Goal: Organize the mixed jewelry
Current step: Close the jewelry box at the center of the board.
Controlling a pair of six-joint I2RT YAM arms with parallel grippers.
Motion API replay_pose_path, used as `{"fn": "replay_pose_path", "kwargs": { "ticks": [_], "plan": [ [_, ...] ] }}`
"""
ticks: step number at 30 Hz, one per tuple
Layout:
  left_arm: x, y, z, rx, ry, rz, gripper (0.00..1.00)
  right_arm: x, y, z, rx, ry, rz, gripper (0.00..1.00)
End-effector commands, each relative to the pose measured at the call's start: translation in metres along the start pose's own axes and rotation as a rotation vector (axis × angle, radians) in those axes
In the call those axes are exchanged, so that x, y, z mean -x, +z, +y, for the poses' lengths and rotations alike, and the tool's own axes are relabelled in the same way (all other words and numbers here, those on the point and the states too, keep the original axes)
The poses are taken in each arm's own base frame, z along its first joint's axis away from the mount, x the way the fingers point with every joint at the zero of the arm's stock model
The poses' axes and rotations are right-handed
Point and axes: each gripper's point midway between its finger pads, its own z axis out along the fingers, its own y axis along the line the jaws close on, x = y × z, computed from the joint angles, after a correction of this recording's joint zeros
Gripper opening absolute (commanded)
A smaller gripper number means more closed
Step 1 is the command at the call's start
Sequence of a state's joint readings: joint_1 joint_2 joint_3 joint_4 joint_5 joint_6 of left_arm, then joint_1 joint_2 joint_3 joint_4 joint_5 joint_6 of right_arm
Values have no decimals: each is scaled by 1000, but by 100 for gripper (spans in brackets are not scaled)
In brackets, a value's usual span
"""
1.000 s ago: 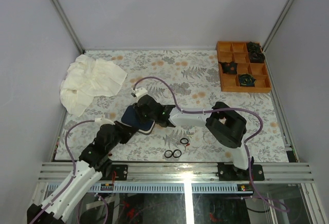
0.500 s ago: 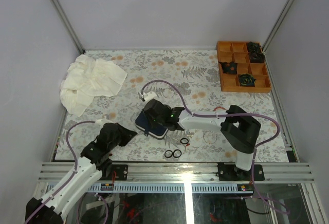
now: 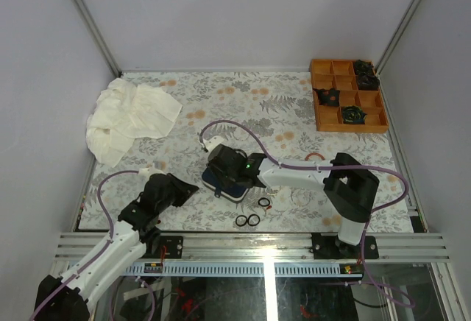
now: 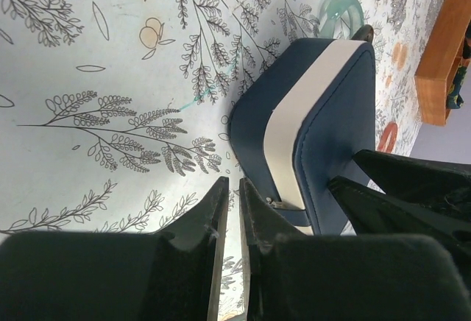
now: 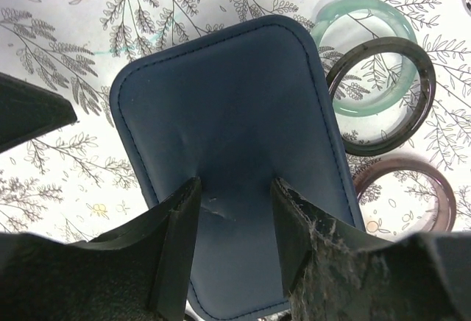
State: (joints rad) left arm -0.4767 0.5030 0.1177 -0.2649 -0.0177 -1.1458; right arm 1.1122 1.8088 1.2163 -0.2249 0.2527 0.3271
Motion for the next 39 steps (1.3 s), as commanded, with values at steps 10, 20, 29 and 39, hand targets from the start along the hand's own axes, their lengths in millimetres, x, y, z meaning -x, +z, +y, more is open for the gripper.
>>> {"fn": "replay_pose_path", "kwargs": {
  "ticks": [10, 20, 29, 39],
  "plan": [
    [-1, -1, -27, -120, 35, 21, 10, -44, -17, -9, -23, -188, 186, 45],
    [-25, -3, -25, -219, 13, 78, 7, -55, -4, -4, -6, -195, 238, 45],
    [-52, 1, -32, -247, 26, 103, 3, -58, 0, -7, 13, -173, 246, 44],
    [-48, 4, -27, -248, 29, 25, 3, -61, 1, -10, 26, -163, 257, 45]
  ]
}}
